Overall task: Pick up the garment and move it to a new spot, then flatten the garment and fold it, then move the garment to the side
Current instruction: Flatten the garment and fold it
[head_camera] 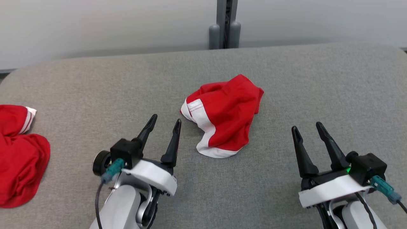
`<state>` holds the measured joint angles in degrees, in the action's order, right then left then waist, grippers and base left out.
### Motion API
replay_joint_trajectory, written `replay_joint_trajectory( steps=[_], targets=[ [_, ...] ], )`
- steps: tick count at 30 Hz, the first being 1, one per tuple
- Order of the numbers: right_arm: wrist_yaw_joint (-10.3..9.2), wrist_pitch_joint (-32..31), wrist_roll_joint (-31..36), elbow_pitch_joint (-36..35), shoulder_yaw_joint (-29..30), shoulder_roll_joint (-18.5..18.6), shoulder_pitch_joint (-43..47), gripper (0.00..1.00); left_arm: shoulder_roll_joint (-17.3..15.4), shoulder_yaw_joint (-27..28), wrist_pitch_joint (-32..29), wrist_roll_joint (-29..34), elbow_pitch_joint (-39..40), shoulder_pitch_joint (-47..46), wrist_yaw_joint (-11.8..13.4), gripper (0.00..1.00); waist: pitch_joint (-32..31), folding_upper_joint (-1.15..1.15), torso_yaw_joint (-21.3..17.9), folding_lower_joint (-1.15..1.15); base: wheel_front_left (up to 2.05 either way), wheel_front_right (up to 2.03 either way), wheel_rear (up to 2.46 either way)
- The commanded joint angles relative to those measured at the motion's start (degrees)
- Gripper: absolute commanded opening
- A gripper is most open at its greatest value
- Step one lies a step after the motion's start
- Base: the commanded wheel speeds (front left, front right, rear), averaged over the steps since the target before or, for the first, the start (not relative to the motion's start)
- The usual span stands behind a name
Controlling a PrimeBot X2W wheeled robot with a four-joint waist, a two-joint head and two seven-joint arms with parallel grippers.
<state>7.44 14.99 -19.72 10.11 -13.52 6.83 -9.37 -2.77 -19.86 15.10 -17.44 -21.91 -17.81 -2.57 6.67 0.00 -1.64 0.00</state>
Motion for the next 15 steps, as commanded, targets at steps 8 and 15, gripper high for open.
replay_joint_trajectory(
  steps=[8,15],
  targets=[
    [0.09,0.4,-0.5,-0.8,-0.1,-0.3,-3.3,1.0,-0.2,-5.7,0.0,-11.9,-9.8,-9.1,-1.5,1.0,5.0,0.0,-3.8,0.0,0.0,0.0,0.0],
    [0.09,0.4,-0.5,-0.9,-0.2,-0.4,-4.4,1.0,-0.3,-11.7,0.0,-18.4,-19.3,-16.1,0.0,1.0,7.0,0.0,-6.2,0.0,0.0,0.0,0.0]
  ],
)
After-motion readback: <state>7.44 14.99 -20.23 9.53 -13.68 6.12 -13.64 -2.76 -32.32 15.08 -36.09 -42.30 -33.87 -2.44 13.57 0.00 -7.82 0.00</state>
